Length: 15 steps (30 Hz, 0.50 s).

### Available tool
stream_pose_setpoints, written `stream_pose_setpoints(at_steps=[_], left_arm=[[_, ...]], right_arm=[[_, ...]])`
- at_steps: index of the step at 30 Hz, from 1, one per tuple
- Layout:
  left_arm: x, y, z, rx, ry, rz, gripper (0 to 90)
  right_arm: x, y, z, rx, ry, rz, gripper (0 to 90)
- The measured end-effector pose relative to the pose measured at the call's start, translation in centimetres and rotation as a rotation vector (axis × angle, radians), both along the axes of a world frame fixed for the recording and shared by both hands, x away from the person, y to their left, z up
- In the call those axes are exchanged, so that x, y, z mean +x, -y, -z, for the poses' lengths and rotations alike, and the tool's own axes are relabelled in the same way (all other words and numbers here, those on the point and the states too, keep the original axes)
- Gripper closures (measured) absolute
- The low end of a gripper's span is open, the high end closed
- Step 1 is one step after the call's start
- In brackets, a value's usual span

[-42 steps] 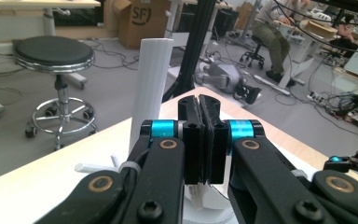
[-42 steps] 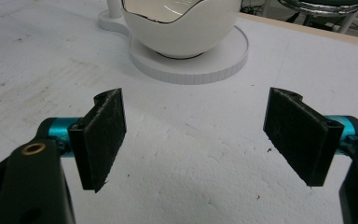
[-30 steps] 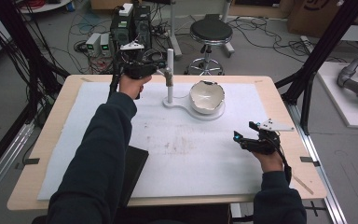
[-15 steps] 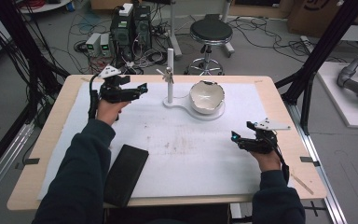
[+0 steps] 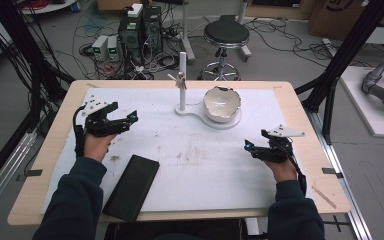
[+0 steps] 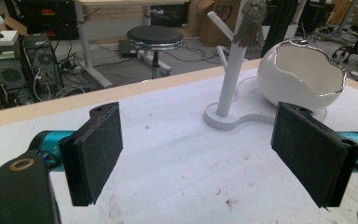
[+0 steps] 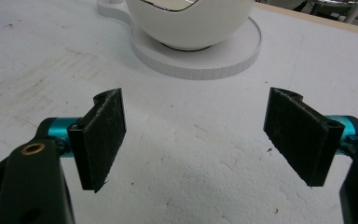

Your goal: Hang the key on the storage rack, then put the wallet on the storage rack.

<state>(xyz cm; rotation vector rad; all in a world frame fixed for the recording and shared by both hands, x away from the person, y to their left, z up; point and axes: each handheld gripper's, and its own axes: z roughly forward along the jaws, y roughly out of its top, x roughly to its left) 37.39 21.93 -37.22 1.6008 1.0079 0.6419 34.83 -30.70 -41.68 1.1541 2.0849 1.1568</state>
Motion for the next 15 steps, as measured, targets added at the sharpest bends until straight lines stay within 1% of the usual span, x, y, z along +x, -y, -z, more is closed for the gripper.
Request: stream_pose_setpoints(at_steps=[1, 2, 3, 4, 5, 7, 8, 9, 10, 11, 12, 13, 14, 15], left_arm=[[0.0, 0.0, 0.0, 0.0, 0.0, 0.0, 16.7], [-0.6, -0.3, 0.3, 0.0, -0.019, -0.02, 17.7], [-0.6, -0.3, 0.3, 0.0, -0.019, -0.02, 18.7], [-1.2, -0.6, 0.5, 0.006, -0.028, -0.034, 18.7], [-1.2, -0.6, 0.5, 0.006, -0.028, -0.034, 18.7], [-1.7, -0.9, 0.5, 0.013, -0.036, -0.04, 18.7], [-2.3, -1.1, 0.5, 0.017, -0.051, -0.035, 18.7], [-2.3, -1.1, 0.5, 0.017, -0.051, -0.035, 18.7], [-2.9, -1.4, 0.5, 0.017, -0.053, -0.032, 18.7], [-2.9, -1.4, 0.5, 0.017, -0.053, -0.032, 18.7], [-3.6, -1.6, 0.6, 0.023, -0.065, -0.023, 18.6], [-3.9, -1.7, 0.7, 0.036, -0.068, -0.016, 18.7], [-4.2, -1.7, 0.8, 0.05, -0.071, -0.007, 18.7], [-4.2, -1.7, 0.8, 0.05, -0.071, -0.007, 18.6]], right_arm=[[0.0, -0.1, 0.0, 0.001, 0.001, 0.002, 21.2], [-0.1, -0.1, -0.1, 0.001, 0.003, -0.004, 21.2], [-0.1, -0.1, -0.1, 0.001, 0.003, -0.004, 21.2], [-0.1, -0.3, -0.1, 0.003, 0.006, -0.009, 21.2], [-0.1, -0.3, -0.1, 0.003, 0.006, -0.009, 21.2], [-0.1, -0.4, -0.2, 0.004, 0.012, -0.017, 21.2], [-0.1, -0.5, -0.2, 0.0, 0.012, -0.016, 21.2], [-0.1, -0.5, -0.2, 0.0, 0.012, -0.016, 21.2], [0.0, -0.4, -0.1, 0.004, 0.004, -0.016, 21.2], [0.0, -0.4, -0.1, 0.004, 0.004, -0.016, 21.2], [0.1, -0.3, -0.2, 0.011, 0.01, -0.013, 21.2], [0.1, -0.3, -0.2, 0.012, 0.01, -0.016, 21.2], [0.1, -0.3, -0.2, 0.013, 0.009, -0.013, 21.2], [0.1, -0.3, -0.2, 0.013, 0.009, -0.013, 21.2]])
